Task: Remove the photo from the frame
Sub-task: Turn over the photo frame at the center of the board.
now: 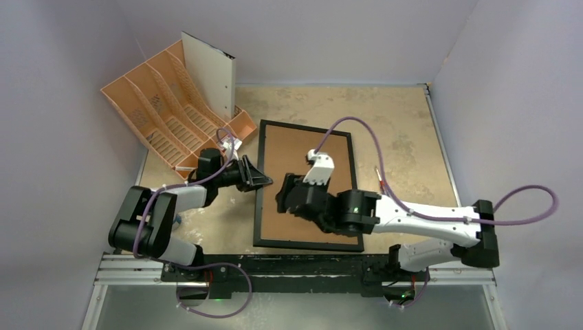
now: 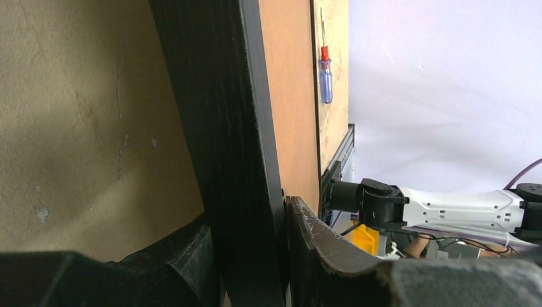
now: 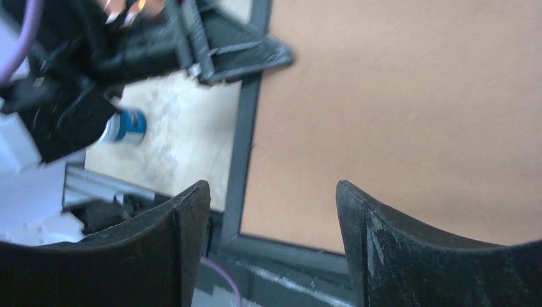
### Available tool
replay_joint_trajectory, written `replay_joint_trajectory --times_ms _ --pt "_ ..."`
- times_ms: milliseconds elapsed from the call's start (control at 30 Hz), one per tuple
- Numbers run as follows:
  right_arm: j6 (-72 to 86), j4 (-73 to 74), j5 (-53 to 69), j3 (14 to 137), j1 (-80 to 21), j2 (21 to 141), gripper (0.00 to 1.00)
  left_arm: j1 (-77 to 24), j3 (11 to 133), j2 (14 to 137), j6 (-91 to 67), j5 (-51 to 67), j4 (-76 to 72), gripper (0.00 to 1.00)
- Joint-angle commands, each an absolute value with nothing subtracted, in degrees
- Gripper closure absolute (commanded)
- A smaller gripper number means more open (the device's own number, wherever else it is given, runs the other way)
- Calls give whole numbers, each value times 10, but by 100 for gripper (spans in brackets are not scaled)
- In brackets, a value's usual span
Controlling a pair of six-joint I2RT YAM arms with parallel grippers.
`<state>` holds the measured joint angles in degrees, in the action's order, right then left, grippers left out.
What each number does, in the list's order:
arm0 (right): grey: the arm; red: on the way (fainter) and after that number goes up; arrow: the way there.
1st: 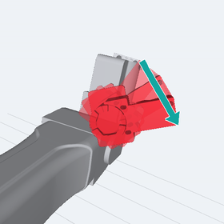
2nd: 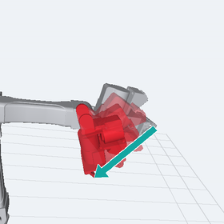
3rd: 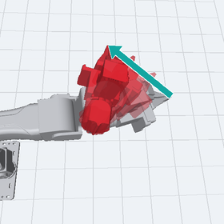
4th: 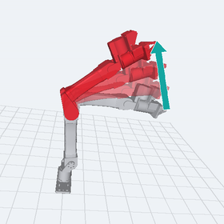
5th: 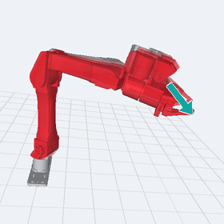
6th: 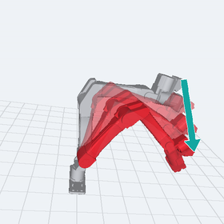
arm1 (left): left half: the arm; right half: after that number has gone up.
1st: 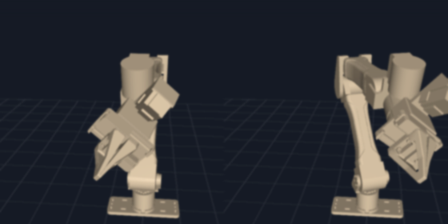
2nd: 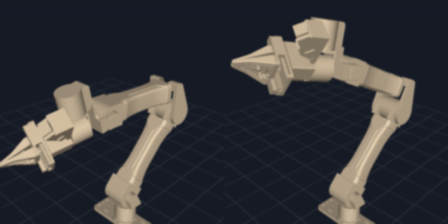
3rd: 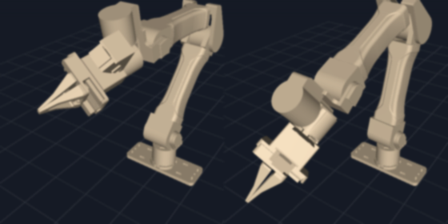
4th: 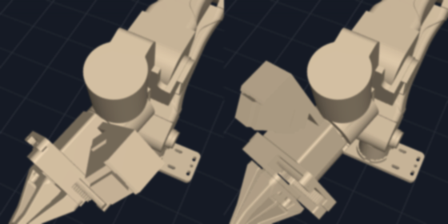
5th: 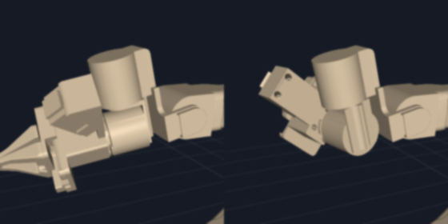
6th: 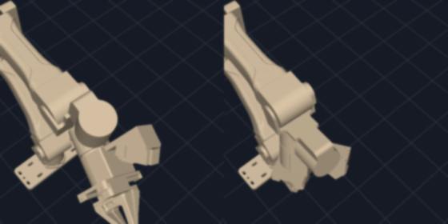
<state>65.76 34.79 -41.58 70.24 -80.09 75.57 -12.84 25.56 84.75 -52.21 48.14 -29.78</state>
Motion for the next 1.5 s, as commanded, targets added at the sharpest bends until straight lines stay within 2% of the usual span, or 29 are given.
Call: replay_joint_trajectory --times_ms 0,100,267,433,600,733,833,1000,1200,1333,1467 --pt "669 377 -399 654 -703 720 25 -127 308 800 -430 472 -276 98" --pt "637 360 -353 620 -637 682 25 -127 337 774 -406 470 -221 100" --pt "599 363 -278 591 -519 651 23 -127 457 705 -307 398 -17 100" --pt "539 342 -170 578 -419 670 22 -127 600 693 -246 361 142 100" --pt "516 289 -79 552 -358 709 22 -127 682 700 -239 369 206 100" --pt "518 223 -12 536 -339 759 22 -132 732 700 -229 352 251 100" --pt "519 218 -1 564 -332 815 22 -152 778 703 -215 306 294 100" --pt "501 159 93 601 -331 893 23 -207 858 730 -199 235 361 100" --pt "512 75 181 634 -331 968 23 -311 898 748 -206 133 385 100" --pt "517 53 192 660 -329 999 22 -424 914 759 -223 37 398 100" --pt "508 54 200 690 -324 1019 22 -495 898 769 -242 -41 397 100"
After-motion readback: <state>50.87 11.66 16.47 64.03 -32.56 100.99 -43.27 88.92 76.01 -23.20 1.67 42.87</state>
